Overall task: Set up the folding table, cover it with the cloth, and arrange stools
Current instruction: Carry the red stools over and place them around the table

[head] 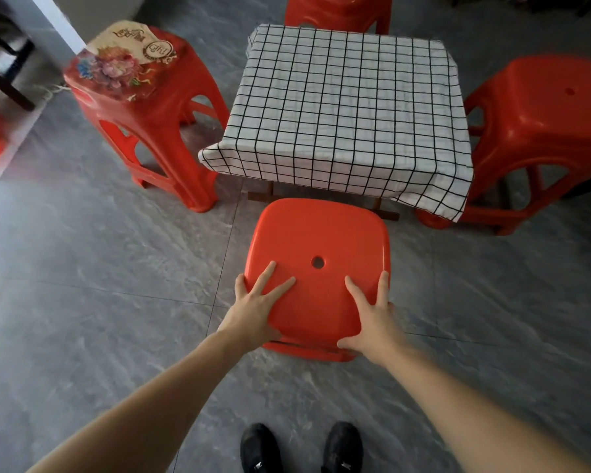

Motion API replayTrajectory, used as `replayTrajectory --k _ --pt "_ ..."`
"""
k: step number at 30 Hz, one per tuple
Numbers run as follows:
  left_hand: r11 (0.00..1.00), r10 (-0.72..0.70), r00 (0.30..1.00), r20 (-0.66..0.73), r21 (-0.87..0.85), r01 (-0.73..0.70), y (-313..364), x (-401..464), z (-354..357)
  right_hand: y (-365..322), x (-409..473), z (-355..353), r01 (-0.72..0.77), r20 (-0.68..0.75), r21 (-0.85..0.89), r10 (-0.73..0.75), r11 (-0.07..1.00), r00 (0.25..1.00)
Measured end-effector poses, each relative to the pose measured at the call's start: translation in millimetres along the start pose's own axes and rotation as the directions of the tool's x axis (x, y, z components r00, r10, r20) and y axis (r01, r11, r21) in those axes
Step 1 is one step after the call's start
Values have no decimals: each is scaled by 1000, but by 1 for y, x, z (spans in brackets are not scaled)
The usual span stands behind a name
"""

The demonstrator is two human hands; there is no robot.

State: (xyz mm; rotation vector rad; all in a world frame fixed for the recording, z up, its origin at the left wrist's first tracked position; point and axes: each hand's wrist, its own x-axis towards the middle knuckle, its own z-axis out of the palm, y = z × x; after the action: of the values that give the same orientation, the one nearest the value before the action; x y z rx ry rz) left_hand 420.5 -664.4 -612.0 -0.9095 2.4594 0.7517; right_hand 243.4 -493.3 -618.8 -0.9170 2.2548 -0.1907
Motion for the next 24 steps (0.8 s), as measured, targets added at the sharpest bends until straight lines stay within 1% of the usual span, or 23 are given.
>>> replayTrajectory --k 4,8,11,13,15,19,21,24 --pt "999 -39 997 59 25 38 6 -6 -6 -4 -6 1 -33 19 8 33 999 999" --pt "993 -75 991 107 102 64 19 -9 -19 -10 -6 -13 -70 48 -15 70 997 996" --pt "988 -97 993 69 129 88 31 -15 -29 -14 -9 -29 -76 49 11 76 997 996" --pt "989 -90 995 37 122 85 38 -24 -37 -22 -14 -43 -36 59 -15 37 999 998" --pt "992 -61 997 38 116 57 44 -35 -50 -35 -23 -62 19 47 -17 -18 1000 999" --pt "991 -14 999 37 132 9 56 -64 -98 -70 -55 -109 123 4 19 -123 992 992" --pt "987 1 1000 -18 162 2 62 -81 -133 -92 -76 -143 179 -7 15 -179 984 984" --pt "987 5 992 -129 158 15 73 -117 -192 -127 -108 -205 290 -39 -45 -292 956 956"
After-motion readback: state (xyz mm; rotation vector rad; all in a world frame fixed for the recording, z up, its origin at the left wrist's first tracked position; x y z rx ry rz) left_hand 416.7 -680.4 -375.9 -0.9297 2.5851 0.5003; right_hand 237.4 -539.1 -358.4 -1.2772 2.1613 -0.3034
